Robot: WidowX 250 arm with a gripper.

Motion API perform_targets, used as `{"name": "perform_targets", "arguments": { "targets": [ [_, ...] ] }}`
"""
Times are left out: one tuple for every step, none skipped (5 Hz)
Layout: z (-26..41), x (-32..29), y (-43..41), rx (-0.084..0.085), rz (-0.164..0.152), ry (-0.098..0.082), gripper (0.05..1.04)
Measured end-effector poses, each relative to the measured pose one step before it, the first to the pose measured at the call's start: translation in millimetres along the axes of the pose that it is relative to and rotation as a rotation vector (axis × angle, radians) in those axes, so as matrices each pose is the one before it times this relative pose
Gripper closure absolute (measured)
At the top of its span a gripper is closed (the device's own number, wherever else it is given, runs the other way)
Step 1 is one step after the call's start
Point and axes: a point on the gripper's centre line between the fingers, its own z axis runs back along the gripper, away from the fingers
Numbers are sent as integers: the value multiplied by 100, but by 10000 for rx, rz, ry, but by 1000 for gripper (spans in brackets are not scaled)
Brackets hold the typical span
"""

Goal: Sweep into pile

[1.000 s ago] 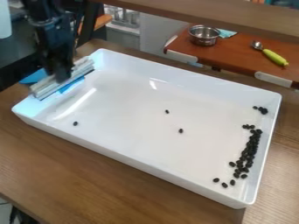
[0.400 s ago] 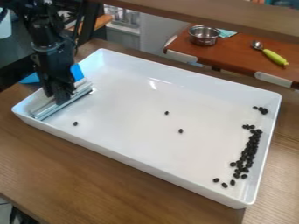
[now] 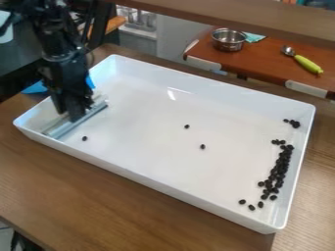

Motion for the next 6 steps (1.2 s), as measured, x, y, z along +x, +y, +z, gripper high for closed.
{"name": "perform_targets", "arguments": {
  "targets": [
    [-17, 606, -2584, -217, -12, 83, 758],
    [-60, 327, -2155, -152, 176, 56, 758],
    [-134, 624, -3561, -201, -10, 23, 758],
    [-43, 702, -2425, -169, 416, -5, 758],
    [-101, 901, -2822, -348, 358, -54, 758],
    [-292, 446, -2513, -363, 189, 134, 758]
  ]
}}
